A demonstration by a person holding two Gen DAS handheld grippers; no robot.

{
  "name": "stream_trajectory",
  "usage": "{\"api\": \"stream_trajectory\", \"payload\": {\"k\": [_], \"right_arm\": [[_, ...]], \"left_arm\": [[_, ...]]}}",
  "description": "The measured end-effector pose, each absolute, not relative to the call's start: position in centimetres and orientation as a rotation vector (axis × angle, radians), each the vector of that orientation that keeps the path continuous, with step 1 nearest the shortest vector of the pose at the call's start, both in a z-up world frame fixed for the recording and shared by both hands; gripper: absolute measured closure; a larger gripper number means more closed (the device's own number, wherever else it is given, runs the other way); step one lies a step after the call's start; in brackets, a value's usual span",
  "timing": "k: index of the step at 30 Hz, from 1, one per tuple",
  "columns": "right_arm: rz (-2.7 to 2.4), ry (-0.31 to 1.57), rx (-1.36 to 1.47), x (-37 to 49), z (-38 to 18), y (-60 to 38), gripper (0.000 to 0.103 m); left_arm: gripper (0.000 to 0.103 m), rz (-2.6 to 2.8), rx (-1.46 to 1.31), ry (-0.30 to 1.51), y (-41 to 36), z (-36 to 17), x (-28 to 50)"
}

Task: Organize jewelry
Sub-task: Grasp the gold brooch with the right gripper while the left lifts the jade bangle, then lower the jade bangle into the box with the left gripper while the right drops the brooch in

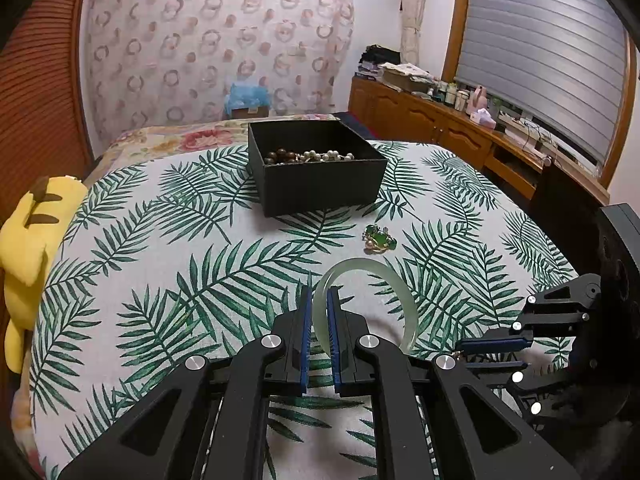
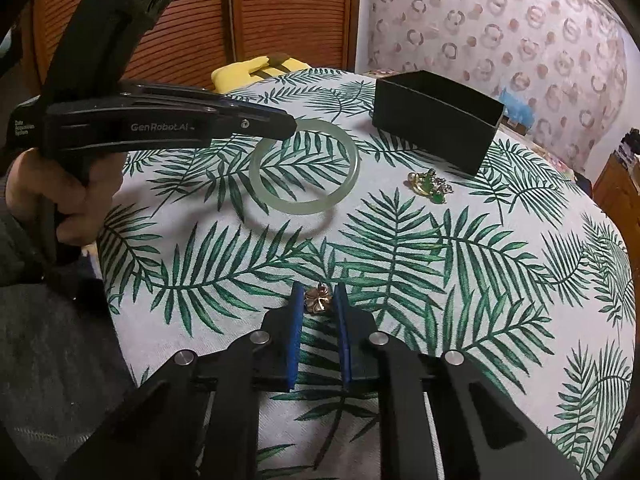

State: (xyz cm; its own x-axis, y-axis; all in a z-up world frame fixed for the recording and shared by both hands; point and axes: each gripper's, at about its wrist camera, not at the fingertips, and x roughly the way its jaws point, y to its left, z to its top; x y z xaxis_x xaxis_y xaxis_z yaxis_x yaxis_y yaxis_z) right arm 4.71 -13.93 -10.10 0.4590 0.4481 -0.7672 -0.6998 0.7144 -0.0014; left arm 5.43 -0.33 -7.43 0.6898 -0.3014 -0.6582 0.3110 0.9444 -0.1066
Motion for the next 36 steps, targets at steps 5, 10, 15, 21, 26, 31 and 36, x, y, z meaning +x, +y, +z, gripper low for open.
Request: {"api": "stream_trajectory", "payload": {"k": [5,10,15,21,26,31,36], "right_arm": [[0.707,0.808,-0.321,6.0,-9.4,-14.5,0.086],[0.686,0.779,-0.305,7.8,-8.4,-15.1,0.086],[0.662,0.749,-0.281,9.9,-7.4,-15.6,0.086],[0.629,0.71,-0.273,12.9,-5.9,-15.8,0.086],[0.62,0.686,-0.261,15.3,-4.7,-15.6,0.086],[0.609,0.67,-0.244,17.6,-3.8,-15.1,0.086],[0.598,0.663,-0.218,20.1,-3.2,-14.7,0.086]], "left_arm": [[0.096,-0.337,0.01,0.72,-0.3,-7.0,5.9],[0.096,-0.331,0.012,0.702,-0.4,-6.5,6.4],[0.096,-0.328,0.017,0.684,-0.6,-6.1,7.1],[0.096,-0.317,0.022,0.667,-0.5,-5.7,8.4],[0.096,-0.312,0.028,0.649,-0.5,-4.9,9.2],[0.096,-0.305,0.036,0.628,-0.6,-4.2,10.0],[0.096,-0.297,0.039,0.614,-0.5,-3.6,10.8]]}}
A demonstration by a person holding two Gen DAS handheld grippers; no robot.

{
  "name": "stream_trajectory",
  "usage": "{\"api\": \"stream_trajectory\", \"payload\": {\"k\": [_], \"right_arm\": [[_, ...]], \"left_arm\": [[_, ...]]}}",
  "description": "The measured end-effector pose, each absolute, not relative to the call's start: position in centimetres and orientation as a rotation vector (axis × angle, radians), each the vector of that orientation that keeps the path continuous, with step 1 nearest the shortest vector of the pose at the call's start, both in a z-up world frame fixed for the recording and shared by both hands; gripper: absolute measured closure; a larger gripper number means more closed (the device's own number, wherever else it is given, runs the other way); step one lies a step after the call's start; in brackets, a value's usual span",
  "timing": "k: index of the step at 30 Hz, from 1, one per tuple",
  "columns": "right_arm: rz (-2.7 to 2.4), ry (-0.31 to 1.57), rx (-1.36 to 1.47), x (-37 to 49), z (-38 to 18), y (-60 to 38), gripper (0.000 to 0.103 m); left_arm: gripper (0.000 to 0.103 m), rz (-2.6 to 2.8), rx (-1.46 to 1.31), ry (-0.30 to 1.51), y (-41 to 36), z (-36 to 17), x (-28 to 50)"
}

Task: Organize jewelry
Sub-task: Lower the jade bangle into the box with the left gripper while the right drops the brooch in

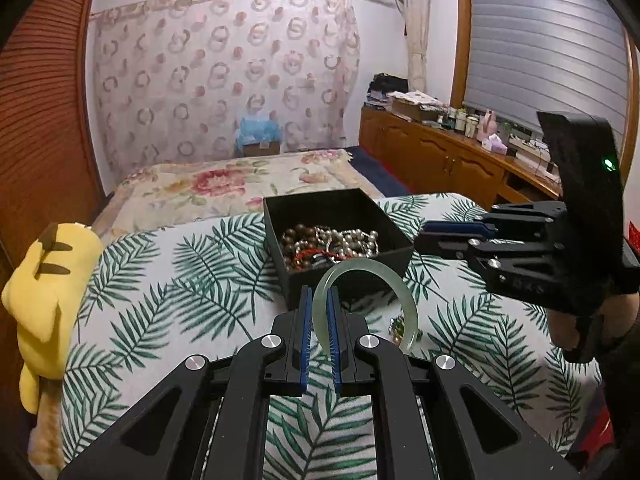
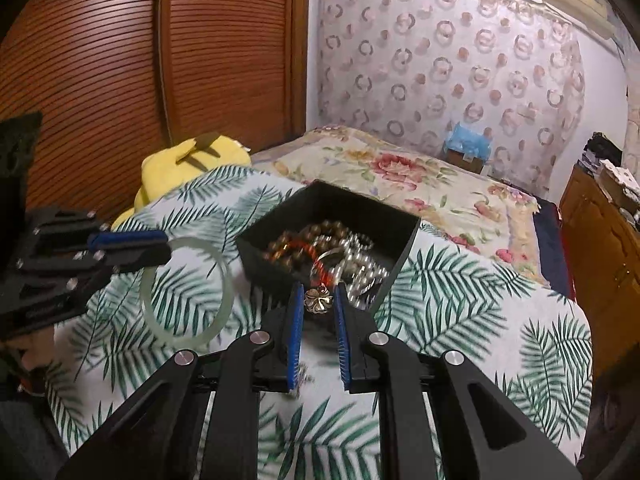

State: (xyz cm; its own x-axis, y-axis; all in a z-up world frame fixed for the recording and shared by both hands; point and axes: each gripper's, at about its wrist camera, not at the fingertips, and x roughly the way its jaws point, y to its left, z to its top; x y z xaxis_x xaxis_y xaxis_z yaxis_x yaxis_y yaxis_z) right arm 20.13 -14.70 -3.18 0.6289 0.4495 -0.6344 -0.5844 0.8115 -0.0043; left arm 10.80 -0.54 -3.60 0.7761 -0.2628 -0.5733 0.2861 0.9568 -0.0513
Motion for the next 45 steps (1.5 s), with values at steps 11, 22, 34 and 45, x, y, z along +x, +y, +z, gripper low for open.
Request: {"api": "stream_trajectory", "payload": {"k": [11,22,34,45], "right_arm": [[0.58,0.688,-0.19,23.6,-3.8,-14.5,0.085],[0.588,0.695,-0.163,24.6,-4.1,-14.8,0.084],[0.547,0.673,-0.128,23.4,-4.4,-17.2,0.084],[0.549,0.675,-0.121,21.6,-4.9,-18.3,0.084]], "left_arm": [[0.096,-0.284,0.053,0.602,-0.3,-2.7,13.0],[0.096,-0.268,0.081,0.584,-1.0,-1.3,15.4],[0.096,-0.26,0.102,0.617,-2.4,-2.6,18.4],[0.096,-0.252,0.081,0.655,-2.9,-3.6,21.2]]}}
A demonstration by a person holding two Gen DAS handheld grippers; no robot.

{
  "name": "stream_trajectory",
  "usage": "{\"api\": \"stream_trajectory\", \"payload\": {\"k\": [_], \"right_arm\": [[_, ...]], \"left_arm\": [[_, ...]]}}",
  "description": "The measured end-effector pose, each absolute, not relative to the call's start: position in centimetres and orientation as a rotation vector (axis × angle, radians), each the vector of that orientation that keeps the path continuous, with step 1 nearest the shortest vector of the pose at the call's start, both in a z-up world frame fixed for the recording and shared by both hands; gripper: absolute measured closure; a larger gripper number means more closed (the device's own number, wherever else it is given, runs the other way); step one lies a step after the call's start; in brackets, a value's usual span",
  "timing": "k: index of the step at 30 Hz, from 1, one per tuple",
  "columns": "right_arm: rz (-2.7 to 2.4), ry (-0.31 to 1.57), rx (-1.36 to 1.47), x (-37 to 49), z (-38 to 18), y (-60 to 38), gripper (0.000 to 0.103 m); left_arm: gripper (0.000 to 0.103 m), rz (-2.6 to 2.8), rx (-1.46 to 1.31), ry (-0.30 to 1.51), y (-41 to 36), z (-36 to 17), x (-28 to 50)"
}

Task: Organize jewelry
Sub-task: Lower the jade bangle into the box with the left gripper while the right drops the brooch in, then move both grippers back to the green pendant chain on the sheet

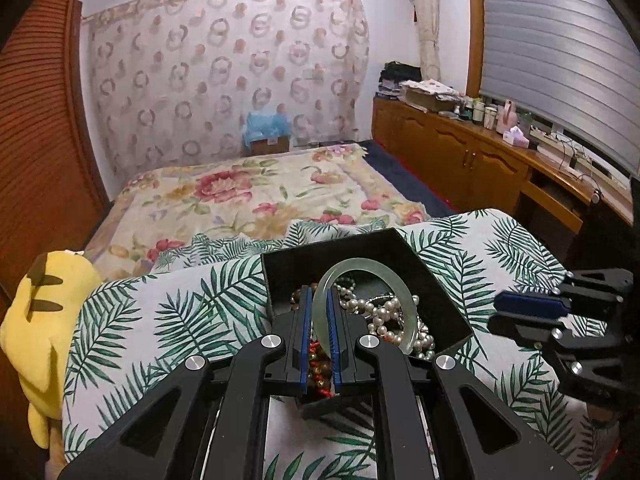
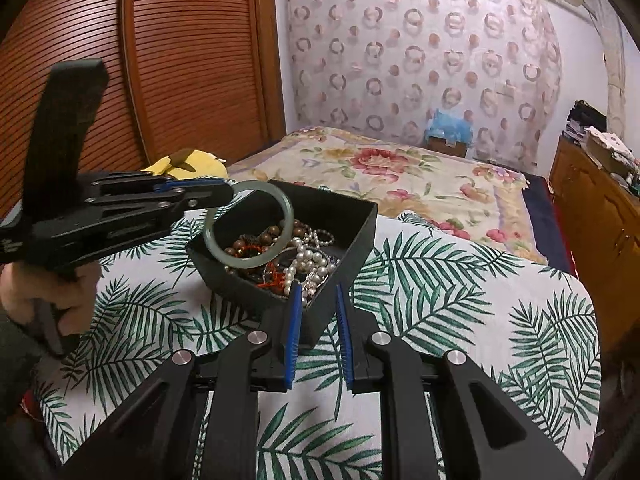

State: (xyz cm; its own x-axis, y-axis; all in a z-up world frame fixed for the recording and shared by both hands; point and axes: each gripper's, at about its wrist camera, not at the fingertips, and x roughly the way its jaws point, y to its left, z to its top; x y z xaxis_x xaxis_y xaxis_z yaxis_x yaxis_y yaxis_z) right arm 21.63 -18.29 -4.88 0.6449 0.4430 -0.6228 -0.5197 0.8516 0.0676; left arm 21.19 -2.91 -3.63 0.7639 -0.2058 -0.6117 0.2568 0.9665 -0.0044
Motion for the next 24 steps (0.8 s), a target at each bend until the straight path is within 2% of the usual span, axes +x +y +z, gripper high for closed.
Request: {"api": "stream_trajectory", "payload": {"k": [24], "right_arm": [[0.578,0.717,-0.141,19.3,-6.3,-18.0,0.084]], "left_arm": [[0.095,-0.275,0.09,0.653,-2.8,-3.1,19.8]]}}
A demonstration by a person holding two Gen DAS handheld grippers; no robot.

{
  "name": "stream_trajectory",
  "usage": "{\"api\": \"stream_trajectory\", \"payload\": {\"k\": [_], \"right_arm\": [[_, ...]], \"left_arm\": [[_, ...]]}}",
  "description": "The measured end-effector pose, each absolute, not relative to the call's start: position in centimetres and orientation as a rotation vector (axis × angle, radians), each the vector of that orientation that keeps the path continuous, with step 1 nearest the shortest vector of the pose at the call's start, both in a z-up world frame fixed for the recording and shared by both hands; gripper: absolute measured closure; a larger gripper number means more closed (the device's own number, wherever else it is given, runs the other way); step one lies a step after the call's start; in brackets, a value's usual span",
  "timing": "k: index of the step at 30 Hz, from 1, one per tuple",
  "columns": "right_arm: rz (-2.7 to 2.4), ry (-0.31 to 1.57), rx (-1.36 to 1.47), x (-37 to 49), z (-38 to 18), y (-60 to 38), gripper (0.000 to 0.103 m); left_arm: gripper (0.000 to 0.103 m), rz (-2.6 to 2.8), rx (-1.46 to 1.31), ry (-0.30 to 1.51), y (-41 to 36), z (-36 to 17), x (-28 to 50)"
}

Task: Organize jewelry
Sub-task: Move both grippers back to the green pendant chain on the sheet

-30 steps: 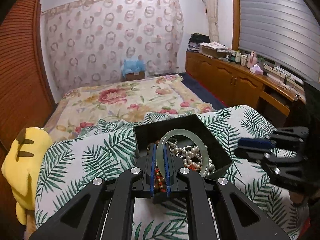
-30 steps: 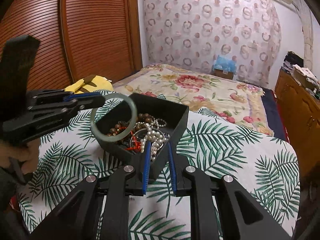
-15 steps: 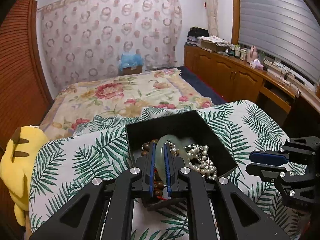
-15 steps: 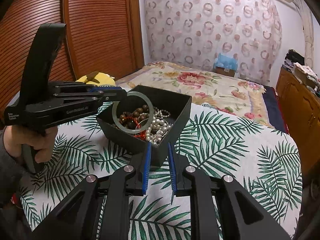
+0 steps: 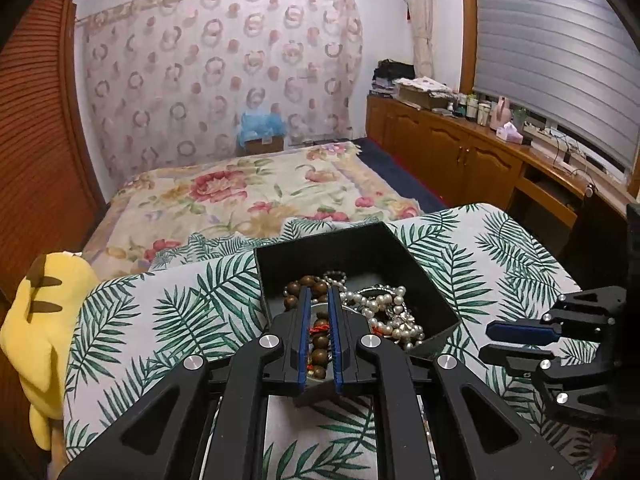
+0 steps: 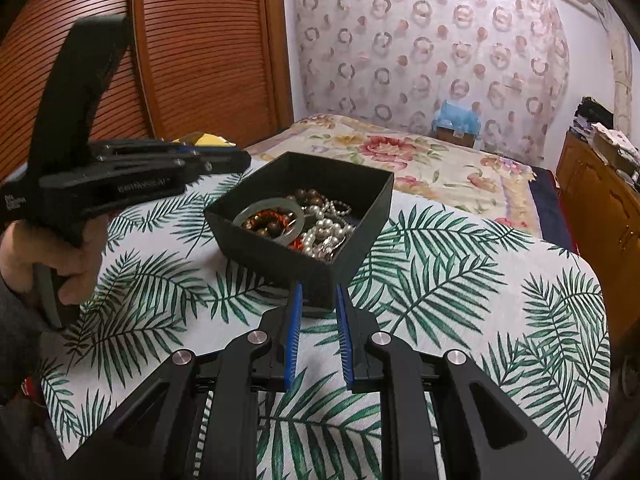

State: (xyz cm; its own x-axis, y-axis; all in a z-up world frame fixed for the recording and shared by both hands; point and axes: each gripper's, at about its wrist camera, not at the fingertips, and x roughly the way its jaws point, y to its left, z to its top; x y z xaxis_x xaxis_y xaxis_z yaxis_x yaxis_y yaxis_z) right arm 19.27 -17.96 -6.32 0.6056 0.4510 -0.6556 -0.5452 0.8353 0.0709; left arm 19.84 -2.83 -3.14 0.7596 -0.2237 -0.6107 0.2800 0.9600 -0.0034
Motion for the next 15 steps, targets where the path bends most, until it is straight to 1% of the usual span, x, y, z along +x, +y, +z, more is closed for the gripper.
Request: {"api": "stream_trajectory", "payload": {"k": [1,3,4,5,8,11,15], "right_arm": [[0.582,0.722,-0.143,19.2,-6.5,-17.9,0.084],[0.592,0.736,-0.151,19.0,-6.9,-17.7,0.084],[0.601,0.745,-0.157,18.9,-7.2,-17.5,0.084],[0.604,0.75,-0.162,18.8,-7.4,-17.4,0.084],[0.617,0.773,-0.177,18.7,-8.2,-16.9,0.084],[0.629,0.798,-0.195,18.8,-9.0,-16.4,0.084],[0.639,0.827,-0.207,19.1,-9.7,-15.8,0.084]], "left_arm": [[0.095,-0.277,0.089,0.65,-2.7,-3.0,19.5],[0.087,-0.284,0.081,0.643,-2.5,-2.9,18.8],[0.076,-0.287,0.078,0.64,-2.4,-2.9,18.4],[0.071,-0.291,0.072,0.636,-2.2,-3.0,17.9],[0.069,-0.29,0.076,0.638,-2.1,-3.3,16.8],[0.061,-0.295,0.076,0.648,-1.9,-3.8,15.8],[0.058,-0.29,0.069,0.662,-1.2,-4.7,14.7]]}}
